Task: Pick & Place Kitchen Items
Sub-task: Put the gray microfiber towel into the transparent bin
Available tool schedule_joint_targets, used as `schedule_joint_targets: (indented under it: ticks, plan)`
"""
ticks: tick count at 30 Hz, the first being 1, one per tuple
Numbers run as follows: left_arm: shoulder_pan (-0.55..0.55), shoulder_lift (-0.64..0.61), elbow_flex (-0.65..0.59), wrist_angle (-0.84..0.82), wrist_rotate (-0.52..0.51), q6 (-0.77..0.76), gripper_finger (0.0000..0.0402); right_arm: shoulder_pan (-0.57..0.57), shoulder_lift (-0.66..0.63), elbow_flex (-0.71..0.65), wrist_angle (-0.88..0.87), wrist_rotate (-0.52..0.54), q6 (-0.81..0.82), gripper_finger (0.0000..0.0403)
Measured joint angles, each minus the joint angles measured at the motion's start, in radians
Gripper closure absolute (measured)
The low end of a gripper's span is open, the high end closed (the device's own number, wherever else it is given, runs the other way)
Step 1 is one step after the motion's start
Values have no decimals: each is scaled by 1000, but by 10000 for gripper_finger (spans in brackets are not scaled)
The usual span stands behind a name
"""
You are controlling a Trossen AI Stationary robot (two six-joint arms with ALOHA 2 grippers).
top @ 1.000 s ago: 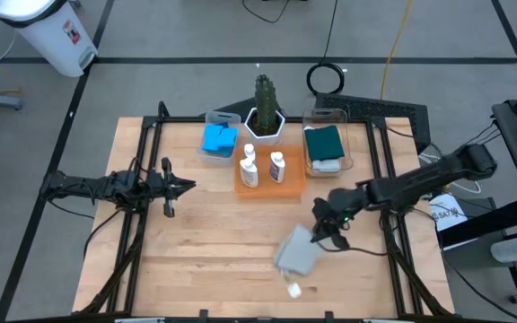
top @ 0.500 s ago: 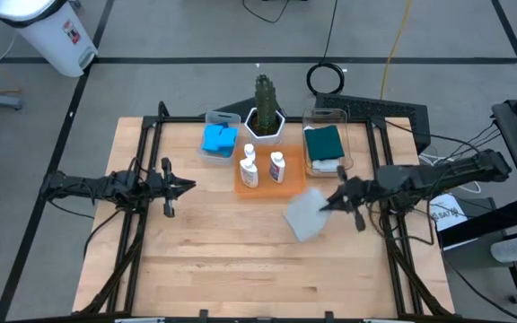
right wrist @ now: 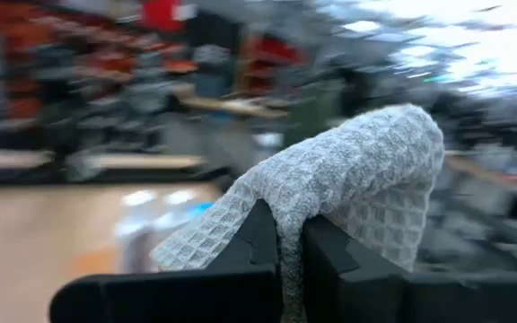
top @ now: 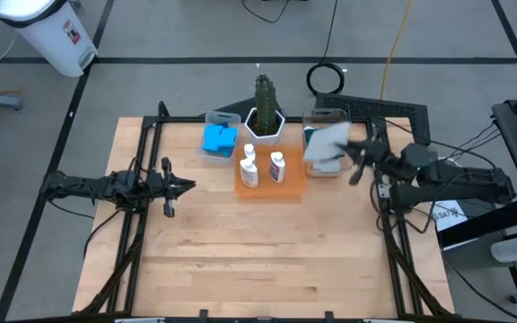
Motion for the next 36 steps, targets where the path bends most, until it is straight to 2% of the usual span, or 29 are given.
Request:
schedule_joint_targets:
  ticks: [3,5,10,12,14,17,20,22,25,27,32,34,36]
  plan:
    - [0,0,0,0,0,0,364,-68,12,23,65,67,-53,402]
    - [0,0,0,0,0,0,364,-118,43,68,49,78,-97,402]
    - [0,0,0,0,0,0,364,-267,178,254,-137,122,-127,402]
    - [0,0,0,0,0,0,364,-340,249,348,-252,91,-78,402]
    - [0,0,0,0,0,0,364,-421,326,462,-392,-61,-25,402]
    - [0,0,0,0,0,0,364,-542,441,628,-581,-346,29,402]
    - [0,0,0,0,0,0,364,-631,552,747,-712,-663,59,402]
    - [0,0,0,0,0,0,364,-665,614,810,-794,-833,58,402]
    - [0,0,0,0,0,0,364,-684,688,887,-924,-1016,17,403]
    - [0,0,0,0,0,0,364,-690,731,931,-1033,-1074,-29,403]
    - [0,0,0,0,0,0,364,-695,826,1051,-1326,-1054,-78,403]
    - [0,0,0,0,0,0,364,-697,849,1088,-1402,-931,-124,403]
    - [0,0,0,0,0,0,364,-676,857,1103,-1429,-718,-175,403]
